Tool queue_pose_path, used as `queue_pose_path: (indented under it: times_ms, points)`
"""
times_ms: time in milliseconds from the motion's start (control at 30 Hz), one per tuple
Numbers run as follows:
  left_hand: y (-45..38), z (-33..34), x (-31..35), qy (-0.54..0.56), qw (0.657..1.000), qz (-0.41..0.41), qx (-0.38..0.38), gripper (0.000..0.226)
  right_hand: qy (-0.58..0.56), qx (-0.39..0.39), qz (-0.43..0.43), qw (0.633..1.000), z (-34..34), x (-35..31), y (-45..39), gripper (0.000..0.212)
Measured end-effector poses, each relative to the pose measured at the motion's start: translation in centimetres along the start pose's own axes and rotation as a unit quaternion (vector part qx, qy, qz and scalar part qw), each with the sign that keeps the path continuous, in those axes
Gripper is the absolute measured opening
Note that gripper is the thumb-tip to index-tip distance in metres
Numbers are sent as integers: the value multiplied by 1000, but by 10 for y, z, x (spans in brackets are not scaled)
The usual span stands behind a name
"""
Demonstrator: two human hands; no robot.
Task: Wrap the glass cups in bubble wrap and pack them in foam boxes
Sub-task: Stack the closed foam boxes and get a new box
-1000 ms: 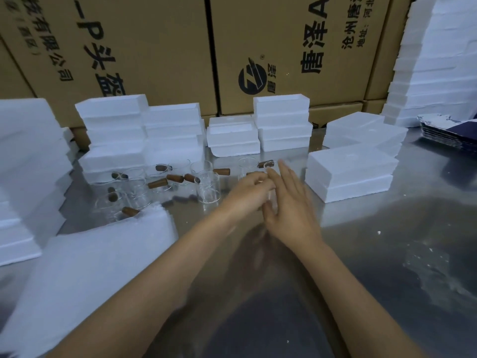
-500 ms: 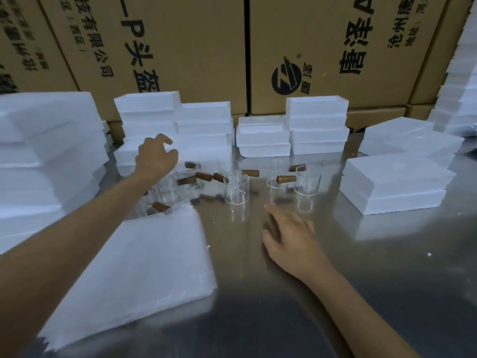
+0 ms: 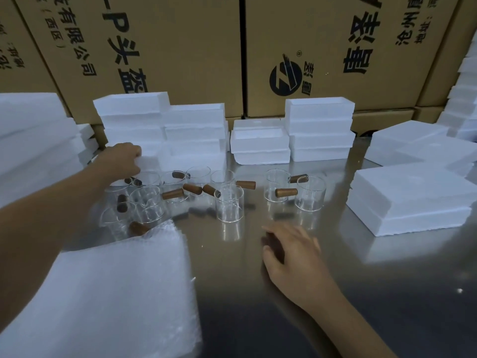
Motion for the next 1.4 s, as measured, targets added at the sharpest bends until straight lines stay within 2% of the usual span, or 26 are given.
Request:
queue_pose_path:
  times_ms: [100,300,433,533,633,700,800,933,1033,1133,1200,1300,1333,1400]
  points:
    - [-2,1,-2,0,1000,13,9,20,-4,-3,-6,1000,0,1,0,36]
    - [2,-17,5,23,997,43,58,27,-14,-11,3,1000,-1,0,-2,33]
    - [25,-46,32,42,992,107,59,22,-22,-13,11,1000,-1,2,-3,32]
    - [61,-73,66,33,978,193,67,18,-45,-10,26,999,0,5,-3,30]
    - [106,-104,108,57,961,254,91,18,-142,0,85,986,0,8,-4,24]
    - [142,-123,139,92,951,282,84,17,-237,11,170,956,-5,10,-7,18]
    - [203,-139,184,131,932,338,22,21,-373,56,294,878,-20,15,-12,15]
    - [263,-129,230,148,913,379,-12,29,-545,65,362,753,-41,22,-6,33]
    - [284,-108,252,190,914,356,-37,41,-576,66,374,724,-52,27,3,38]
    - [296,-95,254,281,907,312,-32,45,-550,118,385,732,-56,33,4,30]
    - [298,-99,242,341,895,286,15,39,-516,129,387,753,-56,33,0,24]
    - [282,-106,207,360,898,212,136,20,-408,62,354,839,-52,33,-16,28]
    - [274,-105,191,357,908,165,146,16,-349,23,339,873,-50,32,-23,34]
    - [261,-95,160,344,932,56,101,10,-230,-56,306,922,-45,31,-42,40]
Point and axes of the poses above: each hand's wrist, its own y-axis away from the middle knuckle, its own z-axis out of the palm, x = y × z, the point moved 2 cm from there along -y, towards the middle knuckle, and after that the axes turned 10 degrees about x, right-handed, at the moved point
